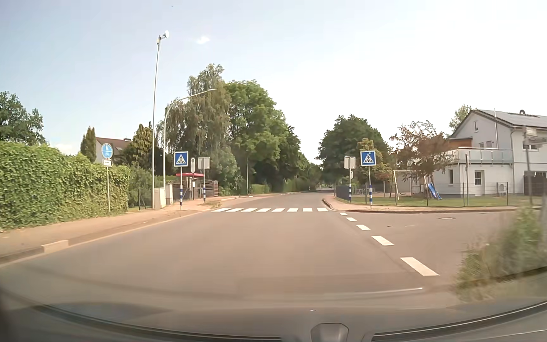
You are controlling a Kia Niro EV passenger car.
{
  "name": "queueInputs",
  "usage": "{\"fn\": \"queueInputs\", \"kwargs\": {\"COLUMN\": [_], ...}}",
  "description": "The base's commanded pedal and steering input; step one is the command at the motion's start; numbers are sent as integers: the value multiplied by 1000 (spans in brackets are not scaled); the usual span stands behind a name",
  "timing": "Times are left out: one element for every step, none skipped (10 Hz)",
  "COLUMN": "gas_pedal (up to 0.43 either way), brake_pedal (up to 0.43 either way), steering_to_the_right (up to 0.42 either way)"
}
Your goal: Follow the waypoints while adhering to traffic rules and regulations
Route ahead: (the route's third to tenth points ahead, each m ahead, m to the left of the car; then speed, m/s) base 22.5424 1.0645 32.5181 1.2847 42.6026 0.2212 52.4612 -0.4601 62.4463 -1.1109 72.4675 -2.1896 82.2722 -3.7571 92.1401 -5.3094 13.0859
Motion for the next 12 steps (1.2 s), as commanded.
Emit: {"fn": "queueInputs", "kwargs": {"gas_pedal": [150,150,150,150,150,150,157,157,157,157,157,169], "brake_pedal": [6,6,6,6,6,6,6,6,6,6,6,6], "steering_to_the_right": [5,5,5,5,5,5,5,5,5,5,5,5]}}
